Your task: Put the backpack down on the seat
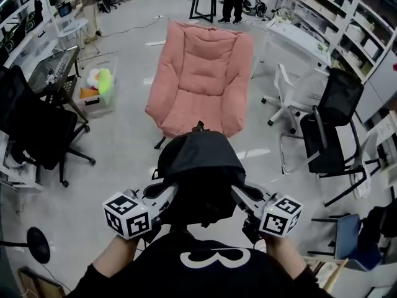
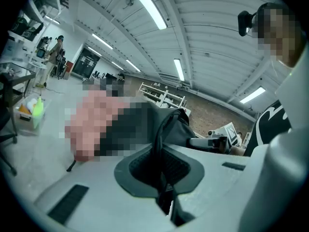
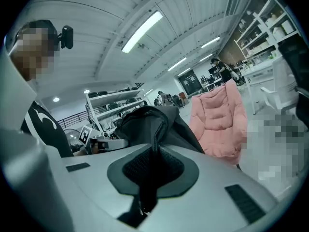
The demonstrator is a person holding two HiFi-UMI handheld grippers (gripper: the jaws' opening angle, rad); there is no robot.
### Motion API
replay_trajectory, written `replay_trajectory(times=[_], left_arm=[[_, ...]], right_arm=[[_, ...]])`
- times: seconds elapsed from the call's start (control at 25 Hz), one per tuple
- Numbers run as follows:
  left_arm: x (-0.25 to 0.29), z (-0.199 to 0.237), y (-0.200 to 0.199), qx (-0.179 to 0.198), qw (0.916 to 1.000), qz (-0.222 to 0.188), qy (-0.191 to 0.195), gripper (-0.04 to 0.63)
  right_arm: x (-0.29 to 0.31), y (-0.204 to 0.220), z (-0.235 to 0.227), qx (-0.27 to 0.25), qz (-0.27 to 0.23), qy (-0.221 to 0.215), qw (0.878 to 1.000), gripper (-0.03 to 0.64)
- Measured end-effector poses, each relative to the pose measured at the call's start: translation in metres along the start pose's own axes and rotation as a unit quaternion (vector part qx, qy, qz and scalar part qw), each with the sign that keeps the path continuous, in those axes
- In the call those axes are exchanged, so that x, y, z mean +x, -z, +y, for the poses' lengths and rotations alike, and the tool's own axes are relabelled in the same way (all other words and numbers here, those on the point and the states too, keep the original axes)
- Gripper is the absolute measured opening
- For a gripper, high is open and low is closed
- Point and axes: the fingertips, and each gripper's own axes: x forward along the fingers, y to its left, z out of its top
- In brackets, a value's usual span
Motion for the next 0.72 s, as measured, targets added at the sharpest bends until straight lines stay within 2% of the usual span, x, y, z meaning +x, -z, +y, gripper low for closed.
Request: replay_trajectory(times=[0.4, 0.56, 0.72], left_arm=[[0.053, 0.125, -0.068, -0.012, 0.9993, 0.034, 0.005, 0.018], [0.071, 0.156, -0.079, -0.011, 0.9989, 0.044, 0.015, 0.018], [0.086, 0.17, -0.087, -0.012, 0.9984, 0.051, 0.021, 0.018]], right_arm=[[0.119, -0.052, -0.06, 0.029, 0.029, 0.027, 0.999, 0.025], [0.147, -0.061, -0.078, 0.03, 0.03, 0.043, 0.998, 0.025], [0.157, -0.068, -0.092, 0.037, 0.023, 0.051, 0.998, 0.025]])
